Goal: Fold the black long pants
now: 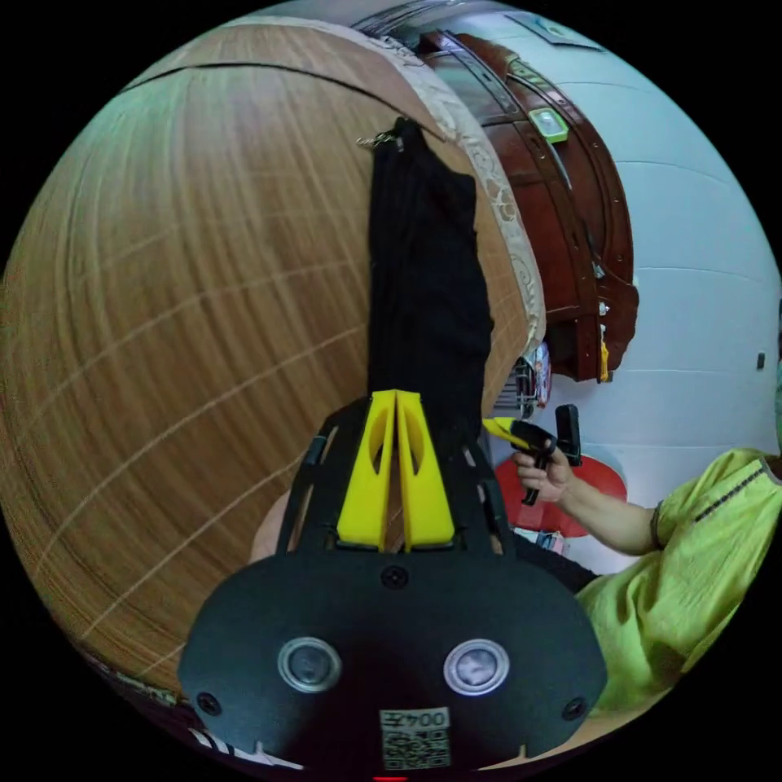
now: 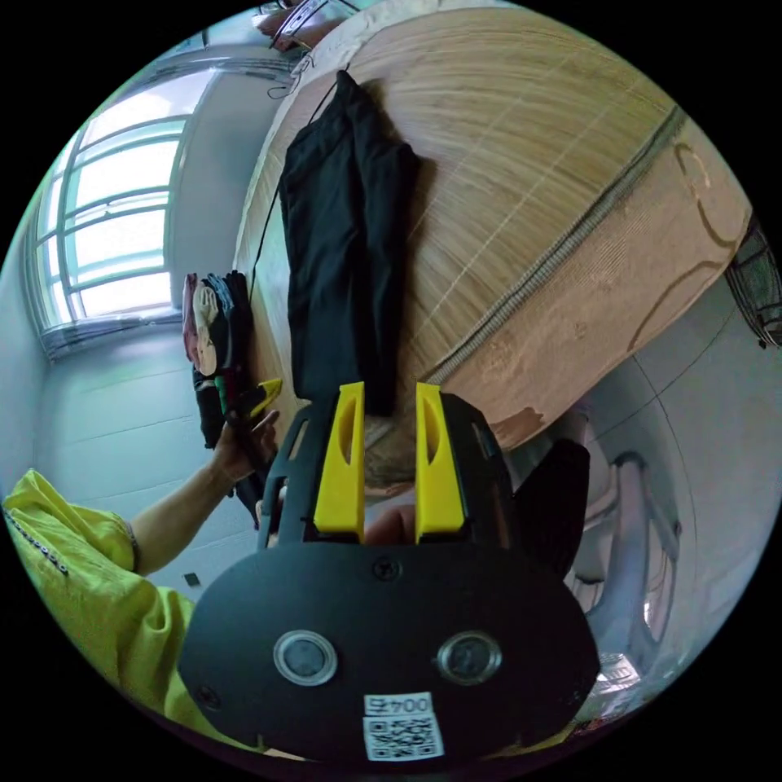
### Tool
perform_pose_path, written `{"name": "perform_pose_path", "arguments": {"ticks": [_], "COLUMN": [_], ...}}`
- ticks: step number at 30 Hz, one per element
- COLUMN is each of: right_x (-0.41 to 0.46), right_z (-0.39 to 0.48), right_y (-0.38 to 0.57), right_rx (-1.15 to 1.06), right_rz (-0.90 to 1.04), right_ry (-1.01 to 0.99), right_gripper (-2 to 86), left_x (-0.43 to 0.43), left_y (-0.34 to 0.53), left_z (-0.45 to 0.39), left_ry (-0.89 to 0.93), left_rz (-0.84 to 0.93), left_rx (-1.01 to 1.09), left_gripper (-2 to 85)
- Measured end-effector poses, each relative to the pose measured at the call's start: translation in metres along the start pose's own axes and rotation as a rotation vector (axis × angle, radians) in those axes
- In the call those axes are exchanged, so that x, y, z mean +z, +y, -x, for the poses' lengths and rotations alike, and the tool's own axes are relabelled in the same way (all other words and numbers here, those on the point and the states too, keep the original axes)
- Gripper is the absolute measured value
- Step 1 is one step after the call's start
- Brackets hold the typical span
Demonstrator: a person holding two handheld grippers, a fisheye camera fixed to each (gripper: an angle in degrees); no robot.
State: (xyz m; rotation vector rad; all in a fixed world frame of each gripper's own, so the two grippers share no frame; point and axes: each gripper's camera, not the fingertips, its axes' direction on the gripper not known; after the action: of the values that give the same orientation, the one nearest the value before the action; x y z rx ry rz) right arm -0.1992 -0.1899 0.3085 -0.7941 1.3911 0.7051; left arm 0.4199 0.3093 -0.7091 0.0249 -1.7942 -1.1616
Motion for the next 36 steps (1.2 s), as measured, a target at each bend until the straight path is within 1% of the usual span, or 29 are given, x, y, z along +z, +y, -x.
{"name": "perform_pose_path", "arguments": {"ticks": [3,6,9,11,13,15,16,19,21,22,23,24,26,29,31,33,34,35,36], "right_x": [0.017,0.029,0.048,0.064,0.073,0.08,0.087,0.111,0.116,0.116,0.118,0.12,0.137,0.159,0.172,0.191,0.211,0.22,0.217], "right_z": [-0.006,-0.013,-0.008,-0.01,-0.007,0.008,0.015,0.017,0.027,0.042,0.063,0.074,0.121,0.159,0.164,0.155,0.138,0.129,0.131], "right_y": [-0.003,-0.015,-0.023,-0.03,-0.037,-0.036,-0.031,-0.018,-0.013,-0.008,-0.002,0.001,0.012,-0.004,-0.035,-0.07,-0.092,-0.106,-0.111], "right_rx": [-0.002,0.016,0.0,0.048,0.056,0.01,-0.024,-0.013,-0.034,-0.078,-0.161,-0.209,-0.409,-0.54,-0.535,-0.507,-0.458,-0.445,-0.445], "right_rz": [0.017,0.031,0.075,0.078,0.094,0.08,0.074,0.101,0.095,0.069,0.043,0.03,-0.029,-0.112,-0.131,-0.102,-0.017,0.032,0.028], "right_ry": [0.002,-0.039,-0.04,-0.024,0.005,0.069,0.105,0.107,0.164,0.256,0.351,0.402,0.577,0.614,0.601,0.579,0.587,0.573,0.554], "right_gripper": [10.9,10.6,8.8,6.0,4.8,4.6,4.8,6.2,7.2,7.6,7.3,7.2,5.4,4.8,4.4,3.9,2.5,1.7,1.7], "left_x": [0.001,0.018,0.037,0.04,0.04,0.034,0.03,0.028,0.028,0.028,0.028,0.028,0.027,0.015,0.0,-0.012,-0.015,-0.016,-0.015], "left_y": [0.019,0.016,0.007,0.003,0.002,0.001,0.003,0.014,0.018,0.02,0.021,0.023,0.026,0.034,0.045,0.053,0.056,0.057,0.057], "left_z": [0.008,-0.003,-0.018,-0.02,-0.014,-0.017,-0.025,-0.025,-0.016,-0.008,-0.005,-0.001,-0.001,-0.007,-0.018,-0.03,-0.039,-0.044,-0.057], "left_ry": [0.065,0.058,0.035,0.027,0.065,0.081,0.048,-0.014,0.028,0.093,0.116,0.145,0.155,0.131,0.082,0.021,0.0,0.0,0.018], "left_rz": [-0.001,0.043,0.093,0.095,0.098,0.098,0.097,0.139,0.148,0.145,0.147,0.145,0.147,0.136,0.099,0.061,0.035,0.022,-0.007], "left_rx": [-0.005,0.053,0.114,0.111,0.065,0.057,0.088,0.08,0.028,-0.014,-0.036,-0.054,-0.056,-0.047,-0.034,-0.01,0.009,0.018,0.043], "left_gripper": [7.5,10.0,9.2,7.7,5.1,4.2,3.8,3.6,4.1,4.6,4.6,4.7,4.1,1.9,0.9,0.5,0.4,0.4,0.3]}}
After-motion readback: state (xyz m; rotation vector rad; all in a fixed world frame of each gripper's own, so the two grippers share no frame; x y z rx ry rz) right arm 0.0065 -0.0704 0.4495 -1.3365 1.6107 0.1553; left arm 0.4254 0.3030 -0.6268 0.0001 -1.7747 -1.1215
